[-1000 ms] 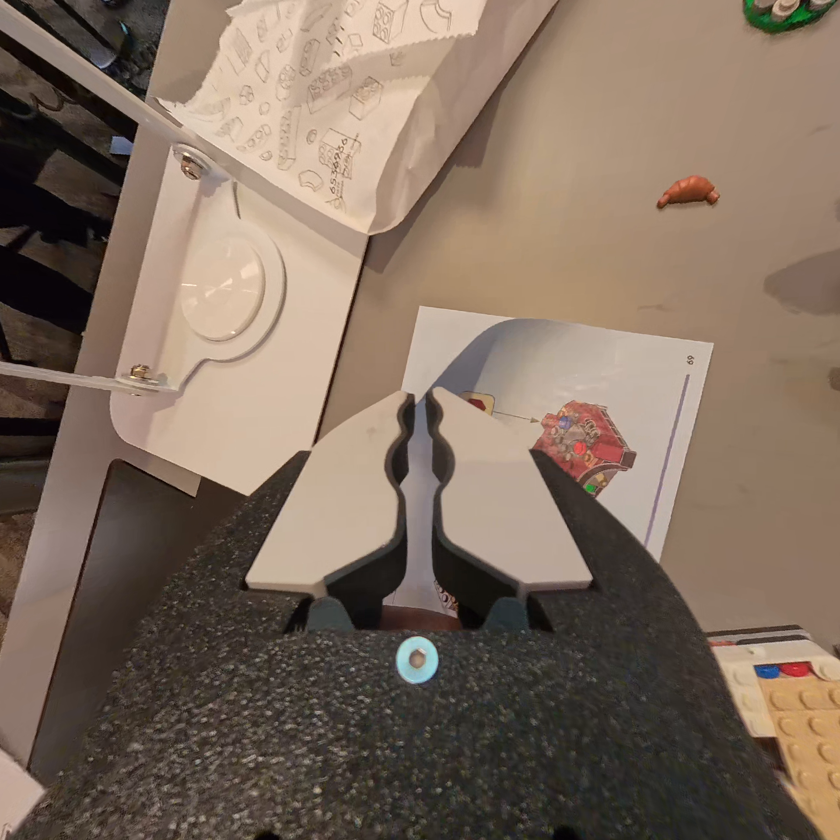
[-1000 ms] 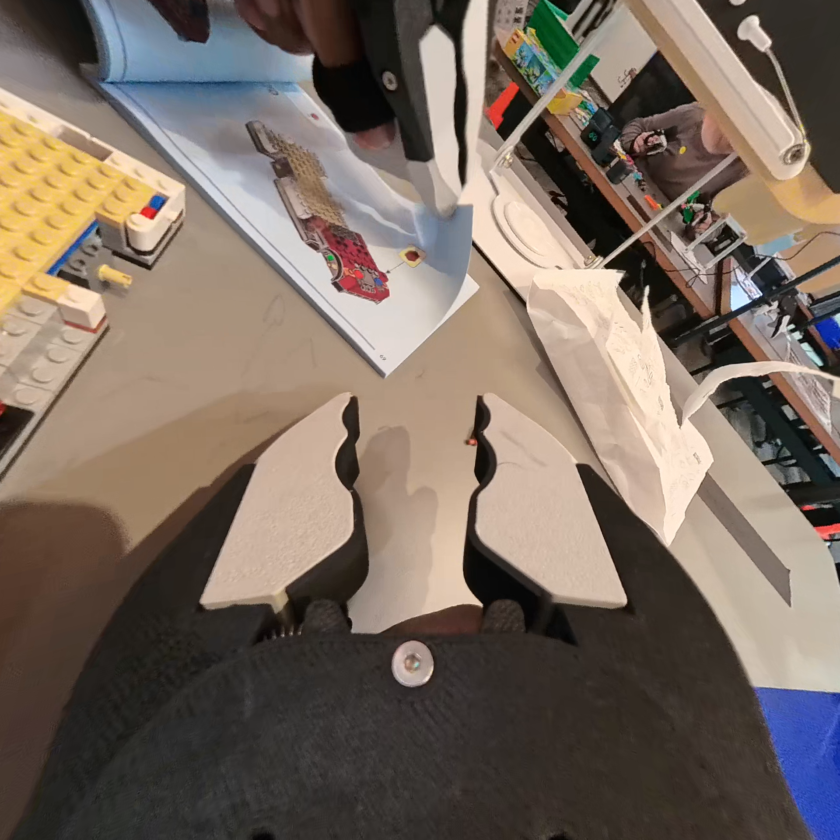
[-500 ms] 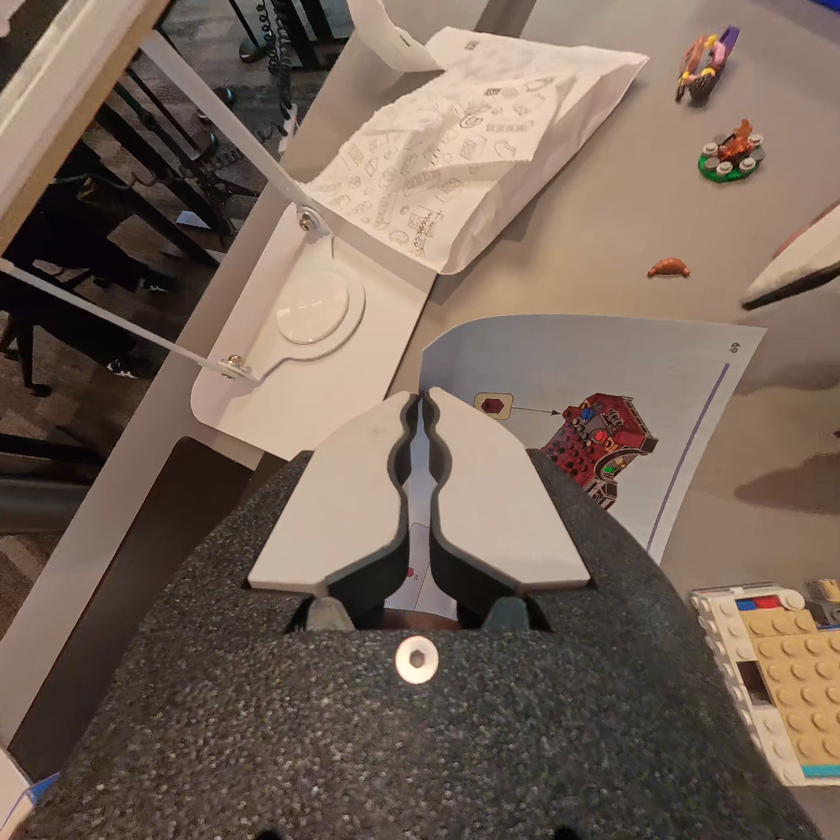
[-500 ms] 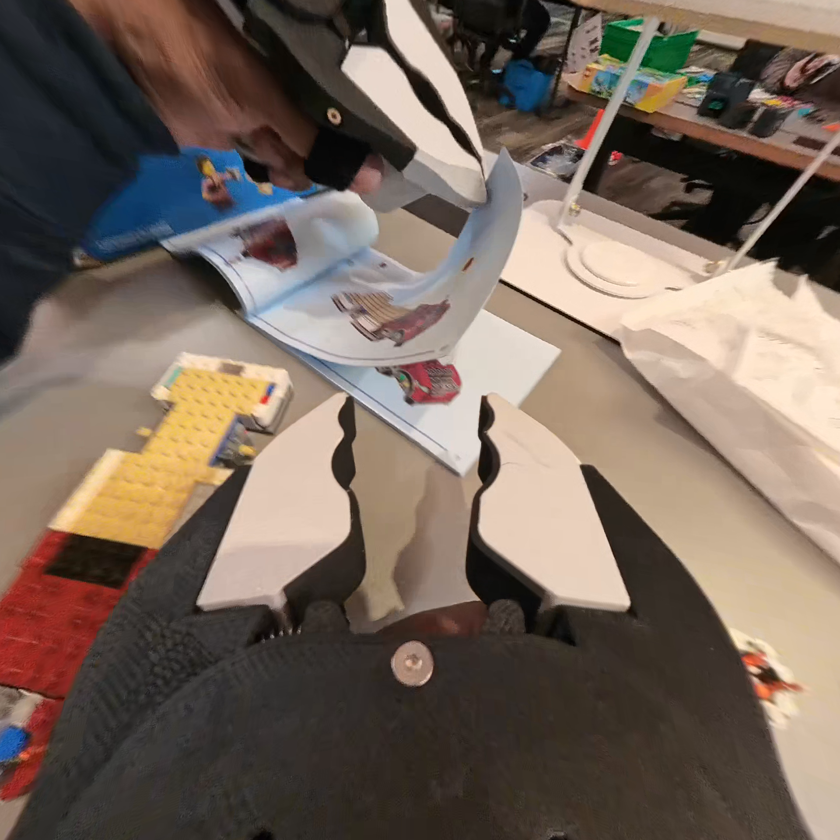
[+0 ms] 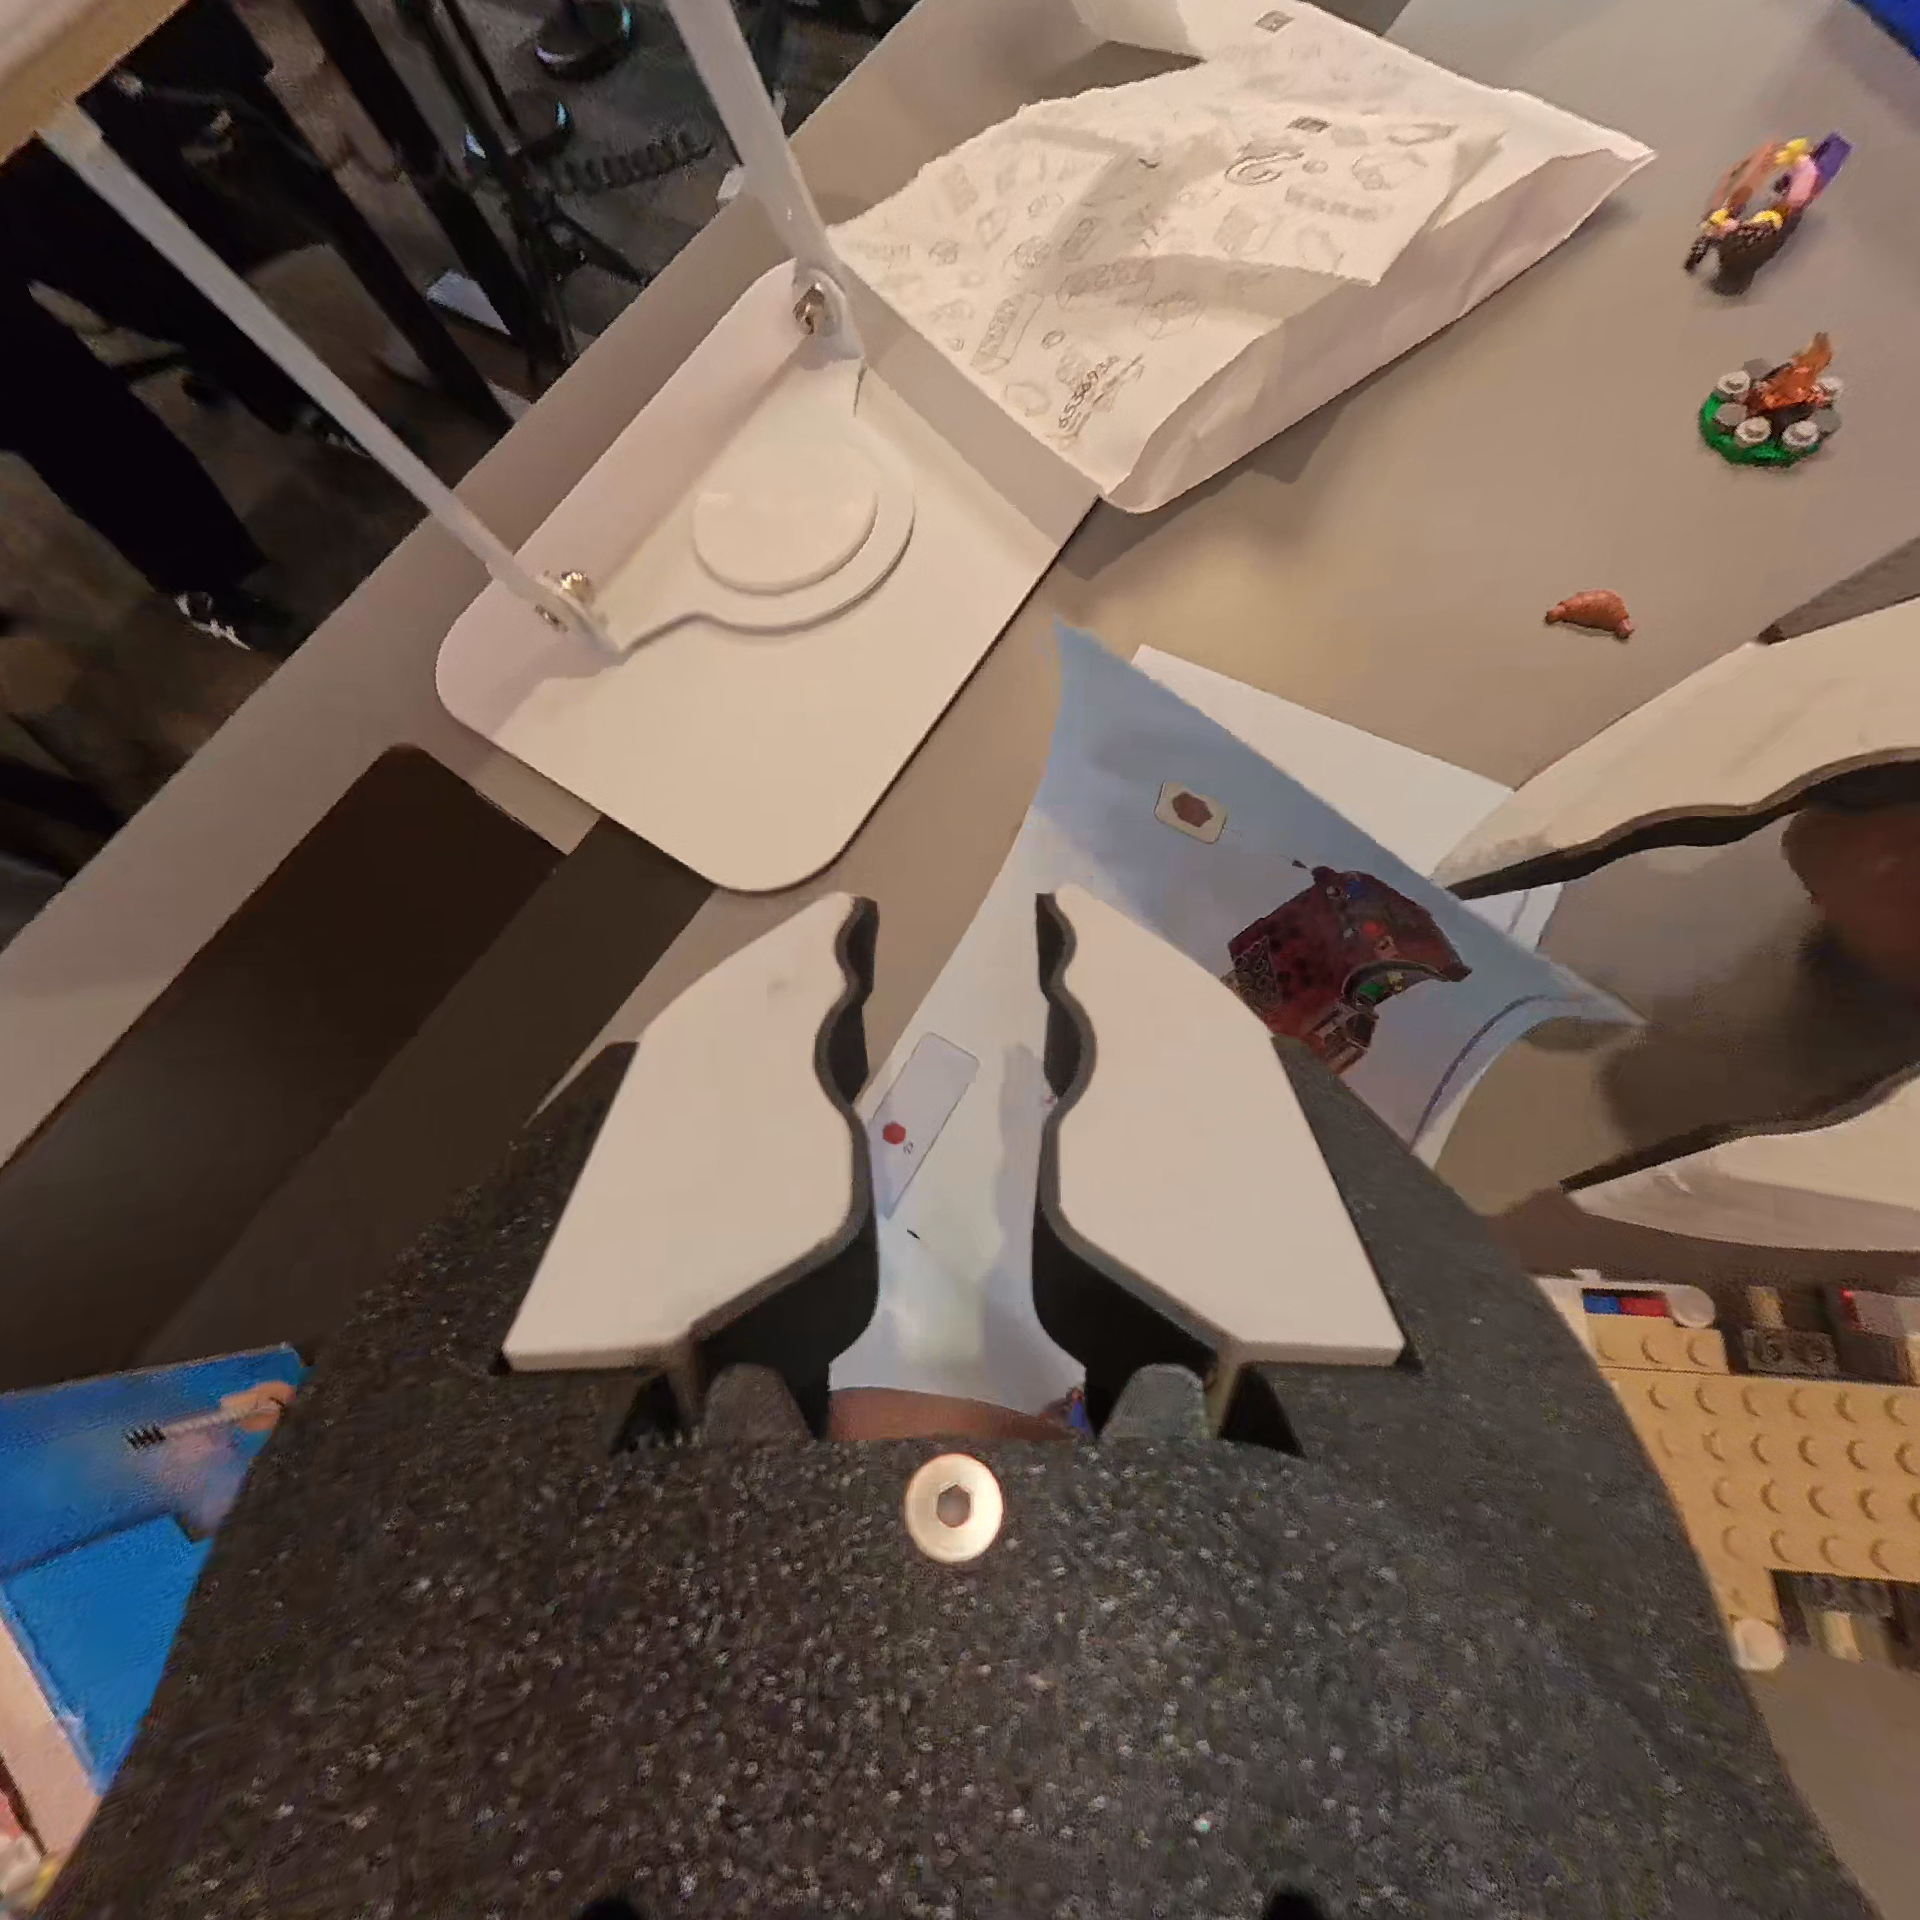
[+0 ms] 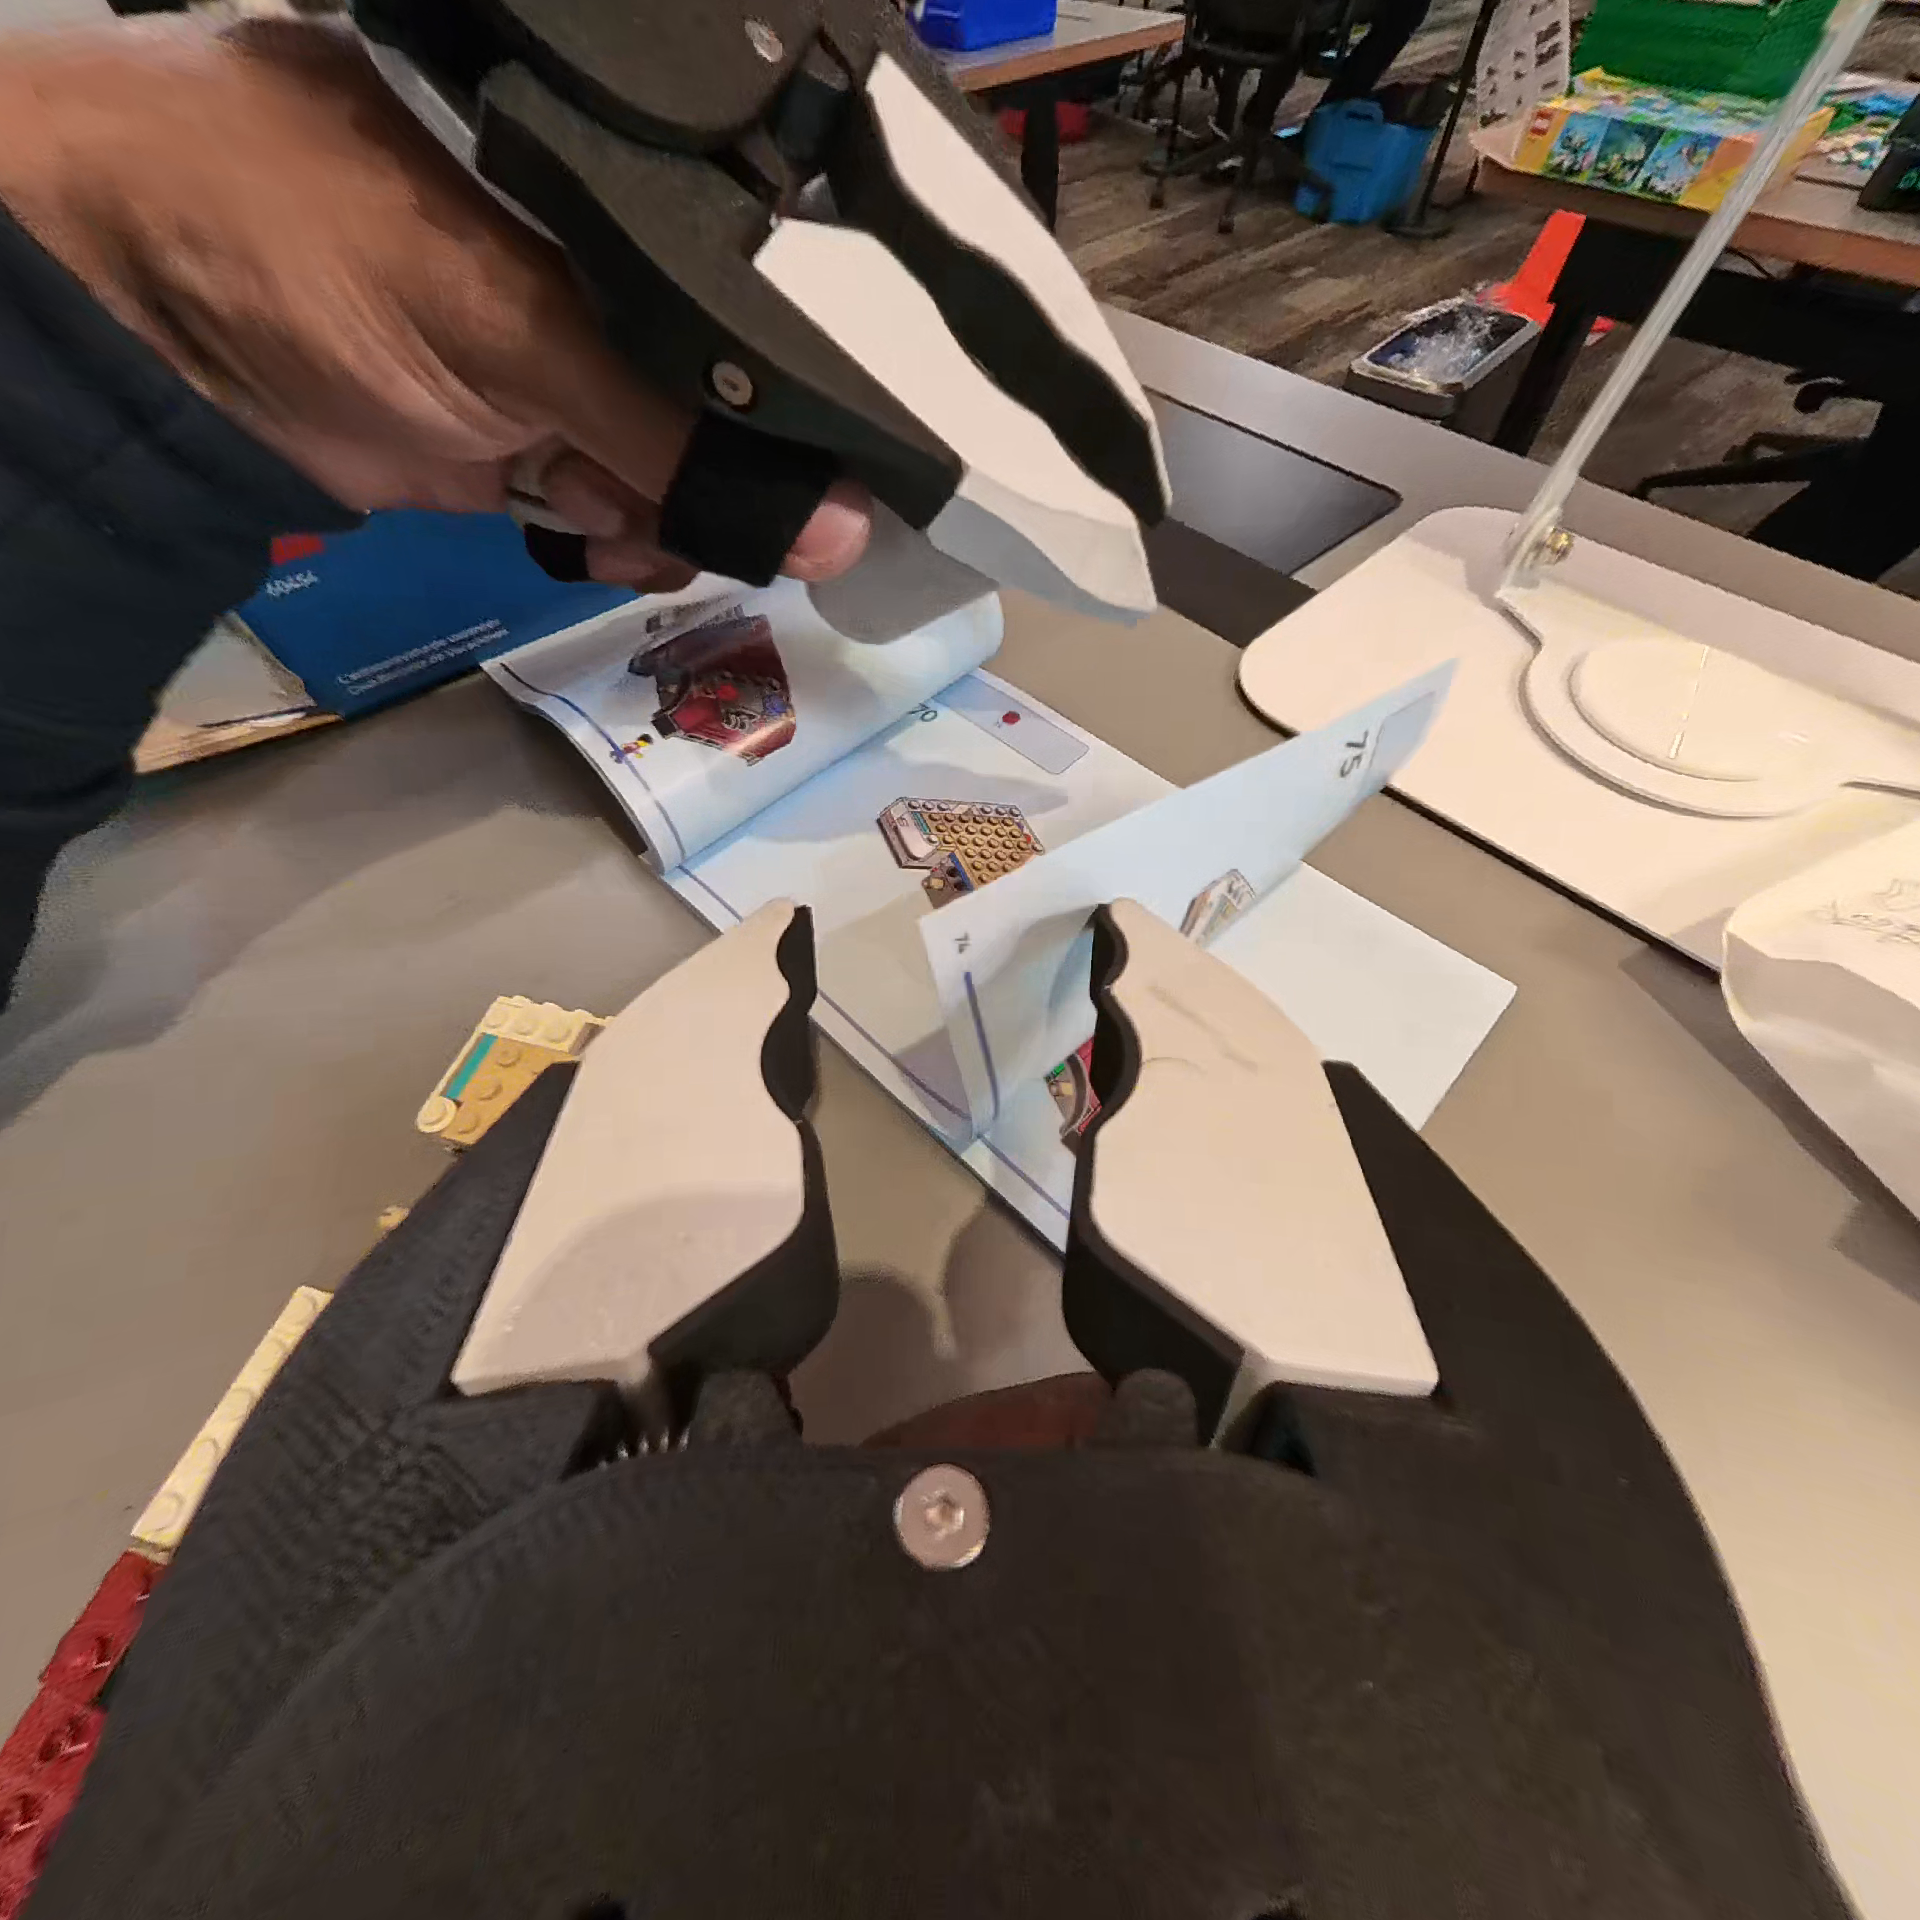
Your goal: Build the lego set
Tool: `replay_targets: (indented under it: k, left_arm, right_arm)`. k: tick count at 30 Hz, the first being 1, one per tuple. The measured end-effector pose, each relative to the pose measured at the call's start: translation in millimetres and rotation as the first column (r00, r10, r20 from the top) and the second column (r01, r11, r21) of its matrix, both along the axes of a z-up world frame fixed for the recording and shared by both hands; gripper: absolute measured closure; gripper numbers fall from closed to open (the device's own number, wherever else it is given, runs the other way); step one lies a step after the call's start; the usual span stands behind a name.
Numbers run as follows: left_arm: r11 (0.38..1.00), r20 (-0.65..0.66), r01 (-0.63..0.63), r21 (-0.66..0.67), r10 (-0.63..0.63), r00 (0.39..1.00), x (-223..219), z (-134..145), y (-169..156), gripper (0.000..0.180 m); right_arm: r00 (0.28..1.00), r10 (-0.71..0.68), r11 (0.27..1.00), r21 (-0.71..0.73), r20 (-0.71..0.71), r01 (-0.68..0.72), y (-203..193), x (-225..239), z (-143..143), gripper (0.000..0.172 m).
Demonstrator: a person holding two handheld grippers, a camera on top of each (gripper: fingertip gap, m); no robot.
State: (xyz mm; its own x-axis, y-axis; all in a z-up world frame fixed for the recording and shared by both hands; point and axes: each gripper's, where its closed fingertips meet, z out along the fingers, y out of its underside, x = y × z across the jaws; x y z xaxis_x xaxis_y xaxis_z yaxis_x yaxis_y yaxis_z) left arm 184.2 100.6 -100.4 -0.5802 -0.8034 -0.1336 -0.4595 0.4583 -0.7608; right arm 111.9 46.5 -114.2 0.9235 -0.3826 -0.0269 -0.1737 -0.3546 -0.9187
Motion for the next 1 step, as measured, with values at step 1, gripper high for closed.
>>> replay_targets:
  k: [1]
  left_arm:
    - [1.000, -0.016, -0.014, -0.028, 0.013, 1.000, -3.5, 0.8, -0.9, 0.148]
  right_arm:
    - [1.000, 0.003, 1.000, -0.007, -0.003, -0.003, 0.6, -0.4, -1.1, 0.120]
